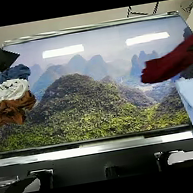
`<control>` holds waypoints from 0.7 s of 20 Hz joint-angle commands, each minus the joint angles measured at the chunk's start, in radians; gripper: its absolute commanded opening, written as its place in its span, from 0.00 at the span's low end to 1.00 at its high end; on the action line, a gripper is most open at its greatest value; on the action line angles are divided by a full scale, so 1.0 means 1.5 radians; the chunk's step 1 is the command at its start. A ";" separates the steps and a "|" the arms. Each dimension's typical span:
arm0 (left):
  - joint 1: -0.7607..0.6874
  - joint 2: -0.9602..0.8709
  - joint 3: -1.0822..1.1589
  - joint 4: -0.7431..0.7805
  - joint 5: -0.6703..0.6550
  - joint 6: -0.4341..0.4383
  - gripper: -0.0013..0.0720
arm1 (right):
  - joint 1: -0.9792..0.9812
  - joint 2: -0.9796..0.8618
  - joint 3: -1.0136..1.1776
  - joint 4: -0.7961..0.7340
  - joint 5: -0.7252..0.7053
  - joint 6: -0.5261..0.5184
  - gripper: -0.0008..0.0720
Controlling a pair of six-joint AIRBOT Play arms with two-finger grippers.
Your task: Fold the clothes and pants, and hang the long-sleeved shirts on hangers.
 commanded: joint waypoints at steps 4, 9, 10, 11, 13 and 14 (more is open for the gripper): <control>0.000 0.000 0.000 0.000 0.000 0.001 0.05 | -0.162 0.019 0.031 -0.030 -0.040 0.147 0.06; 0.000 0.000 0.000 0.000 0.000 0.000 0.05 | -0.170 0.019 0.031 -0.028 -0.111 0.217 0.06; 0.000 0.000 0.000 0.000 0.000 0.000 0.06 | -0.170 0.019 0.032 -0.016 -0.124 0.227 0.06; 0.000 0.000 0.000 0.000 0.000 0.001 0.05 | -0.170 0.019 0.034 -0.009 -0.128 0.228 0.06; 0.000 0.000 0.000 0.000 0.000 0.001 0.06 | -0.170 0.026 0.034 -0.029 -0.117 0.234 0.06; 0.000 0.000 0.000 0.000 0.000 0.001 0.05 | -0.170 0.031 0.034 -0.051 -0.104 0.244 0.06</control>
